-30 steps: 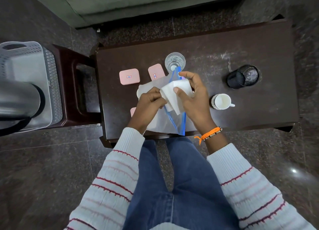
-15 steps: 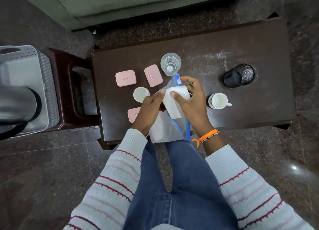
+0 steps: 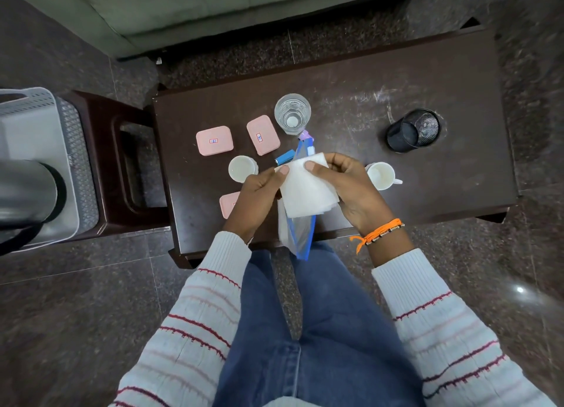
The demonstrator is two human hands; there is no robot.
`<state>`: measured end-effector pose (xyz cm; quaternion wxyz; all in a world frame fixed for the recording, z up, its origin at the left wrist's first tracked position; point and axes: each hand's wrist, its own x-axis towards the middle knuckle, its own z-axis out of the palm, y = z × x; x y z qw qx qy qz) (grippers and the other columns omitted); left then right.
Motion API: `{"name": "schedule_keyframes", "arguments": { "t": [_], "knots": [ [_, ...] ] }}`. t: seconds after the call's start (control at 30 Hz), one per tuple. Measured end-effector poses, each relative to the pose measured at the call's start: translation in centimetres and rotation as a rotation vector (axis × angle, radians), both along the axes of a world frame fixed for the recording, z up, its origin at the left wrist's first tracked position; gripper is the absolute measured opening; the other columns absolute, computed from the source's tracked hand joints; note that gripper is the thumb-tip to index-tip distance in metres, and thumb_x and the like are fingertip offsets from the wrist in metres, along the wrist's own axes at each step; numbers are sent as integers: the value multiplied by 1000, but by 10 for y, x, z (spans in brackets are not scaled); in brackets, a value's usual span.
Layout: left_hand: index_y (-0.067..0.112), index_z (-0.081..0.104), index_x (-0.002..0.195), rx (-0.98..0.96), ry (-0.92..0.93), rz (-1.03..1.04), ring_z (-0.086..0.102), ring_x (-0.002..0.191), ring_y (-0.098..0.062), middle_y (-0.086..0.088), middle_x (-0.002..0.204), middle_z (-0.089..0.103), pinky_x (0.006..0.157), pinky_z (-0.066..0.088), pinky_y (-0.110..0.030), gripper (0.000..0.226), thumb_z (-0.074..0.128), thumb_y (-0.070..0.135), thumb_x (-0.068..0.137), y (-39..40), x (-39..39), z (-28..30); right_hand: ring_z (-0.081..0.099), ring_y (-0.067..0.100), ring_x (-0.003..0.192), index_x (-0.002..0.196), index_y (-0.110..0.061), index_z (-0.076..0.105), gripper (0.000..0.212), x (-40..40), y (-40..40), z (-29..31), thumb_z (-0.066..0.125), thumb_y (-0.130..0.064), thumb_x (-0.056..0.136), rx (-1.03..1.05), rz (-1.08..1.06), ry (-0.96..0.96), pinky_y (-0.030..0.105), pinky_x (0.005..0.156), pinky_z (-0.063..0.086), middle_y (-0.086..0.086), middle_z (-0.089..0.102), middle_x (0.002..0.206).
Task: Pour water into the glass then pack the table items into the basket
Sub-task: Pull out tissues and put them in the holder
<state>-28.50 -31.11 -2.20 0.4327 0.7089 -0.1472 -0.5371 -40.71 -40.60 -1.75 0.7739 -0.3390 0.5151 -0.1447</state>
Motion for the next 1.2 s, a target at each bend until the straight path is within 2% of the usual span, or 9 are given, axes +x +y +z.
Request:
{"name": "schedule_keyframes", "arguments": {
  "t": [0.13, 0.3, 0.4, 0.57, 0.7, 0.87, 1.0, 1.1, 1.2],
  "knots": [
    [18, 66, 71, 14, -53, 39, 59, 76, -5, 5, 80, 61, 74, 47, -18, 23, 58, 25, 91, 0, 1, -2, 63, 3, 52, 76, -13, 64, 9, -7, -4, 0, 68, -6, 80, 3, 76, 12, 14, 48, 49, -8, 69, 56],
    [16, 71, 73, 24, -132, 5, 57, 73, 0, 4, 80, 58, 73, 47, -16, 15, 64, 15, 87, -4, -1, -2, 56, 4, 47, 67, -11, 60, 16, -11, -6, 0, 70, -6, 79, -3, 85, 58, 12, 45, 44, -5, 61, 50],
    [5, 70, 73, 51, -226, 42, 54, 72, -6, 4, 77, 55, 73, 46, -21, 19, 65, 16, 86, -9, -6, -2, 57, 3, 47, 68, -14, 59, 17, -10, -3, -1, 68, -6, 80, 29, -16, 74, 11, 43, 43, -7, 63, 51],
    [2, 68, 73, 89, -329, 203, 54, 71, -4, 7, 76, 51, 63, 43, -11, 26, 65, 24, 87, -23, -20, -2, 65, 11, 79, 91, -21, 60, 25, -13, 13, -4, 67, 0, 80, 138, -214, 12, 19, 58, 57, -5, 67, 86],
    [11, 72, 72, 59, -394, 145, 54, 70, 4, 9, 76, 51, 65, 40, -5, 24, 63, 26, 88, -35, -29, 1, 68, 4, 70, 91, -19, 61, 24, -26, 1, -8, 63, 3, 82, 51, -475, -7, 19, 54, 55, -12, 72, 76],
    [16, 72, 70, 34, -524, -44, 55, 68, -2, 11, 78, 52, 65, 39, -1, 7, 75, 18, 77, -45, -39, 1, 57, 15, 75, 93, -12, 59, 20, -71, -51, -29, 55, 6, 84, -253, -510, 357, 31, 62, 52, 4, 62, 82],
    [22, 65, 66, -35, -567, -182, 54, 64, 7, 14, 79, 49, 65, 40, -1, 20, 77, 8, 72, -53, -54, -2, 48, 25, 66, 88, 5, 62, 13, -105, -93, -54, 53, 1, 80, -492, -412, 747, 29, 65, 41, 16, 61, 76],
    [30, 62, 66, -45, -570, -247, 57, 67, -3, 14, 84, 50, 70, 43, -5, 34, 73, -1, 71, -59, -62, -7, 57, 25, 77, 98, 1, 61, 20, -113, -119, -69, 55, -3, 79, -624, -395, 938, 22, 65, 34, 21, 69, 95],
    [34, 60, 68, -32, -551, -274, 62, 73, -15, 13, 86, 51, 75, 47, -13, 42, 68, -7, 72, -62, -63, -14, 61, 34, 92, 105, -6, 56, 24, -109, -140, -81, 52, -8, 81, -589, -359, 1033, 31, 73, 39, 18, 68, 102]
  ]
}}
